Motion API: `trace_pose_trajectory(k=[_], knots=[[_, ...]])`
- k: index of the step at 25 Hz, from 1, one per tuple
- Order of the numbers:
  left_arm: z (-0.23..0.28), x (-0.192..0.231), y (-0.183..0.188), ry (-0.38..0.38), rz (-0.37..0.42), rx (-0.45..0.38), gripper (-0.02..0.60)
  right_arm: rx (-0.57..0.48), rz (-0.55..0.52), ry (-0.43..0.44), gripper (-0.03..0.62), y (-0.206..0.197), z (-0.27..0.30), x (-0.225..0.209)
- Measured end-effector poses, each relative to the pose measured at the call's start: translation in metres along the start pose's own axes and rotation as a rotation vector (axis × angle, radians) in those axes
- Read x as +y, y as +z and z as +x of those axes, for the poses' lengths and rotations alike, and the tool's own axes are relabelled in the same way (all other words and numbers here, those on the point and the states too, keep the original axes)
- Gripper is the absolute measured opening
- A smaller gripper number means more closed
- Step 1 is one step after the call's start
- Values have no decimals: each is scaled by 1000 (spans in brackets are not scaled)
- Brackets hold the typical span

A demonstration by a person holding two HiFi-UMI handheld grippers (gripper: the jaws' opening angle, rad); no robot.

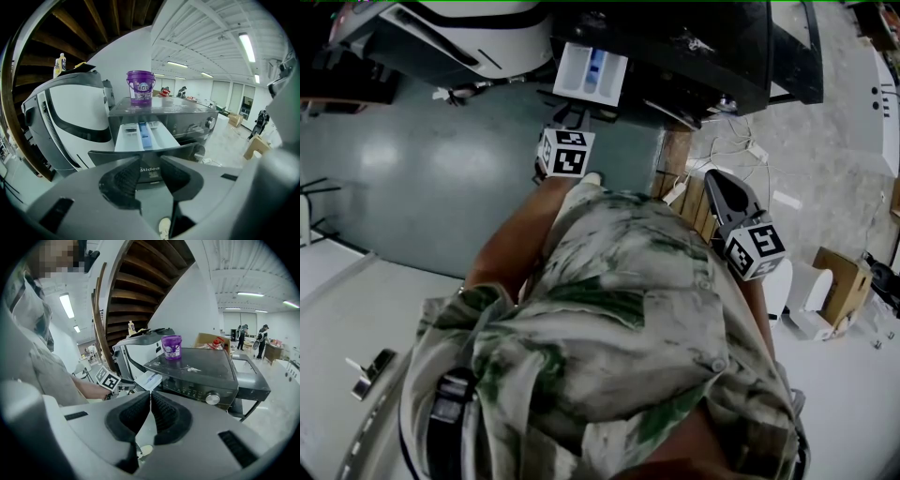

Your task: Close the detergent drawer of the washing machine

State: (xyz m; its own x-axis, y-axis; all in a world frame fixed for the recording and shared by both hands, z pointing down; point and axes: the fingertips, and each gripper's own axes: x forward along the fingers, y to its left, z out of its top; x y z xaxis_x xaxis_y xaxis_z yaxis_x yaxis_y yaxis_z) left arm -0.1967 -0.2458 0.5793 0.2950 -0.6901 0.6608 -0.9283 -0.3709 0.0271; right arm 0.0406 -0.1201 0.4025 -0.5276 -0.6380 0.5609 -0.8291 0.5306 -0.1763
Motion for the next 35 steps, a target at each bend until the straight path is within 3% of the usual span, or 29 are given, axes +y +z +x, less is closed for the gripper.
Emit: trace_pose_trajectory(k=[35], knots=[[19, 5, 18, 1, 3, -12, 144, -11, 32, -53, 30, -8, -9, -6]])
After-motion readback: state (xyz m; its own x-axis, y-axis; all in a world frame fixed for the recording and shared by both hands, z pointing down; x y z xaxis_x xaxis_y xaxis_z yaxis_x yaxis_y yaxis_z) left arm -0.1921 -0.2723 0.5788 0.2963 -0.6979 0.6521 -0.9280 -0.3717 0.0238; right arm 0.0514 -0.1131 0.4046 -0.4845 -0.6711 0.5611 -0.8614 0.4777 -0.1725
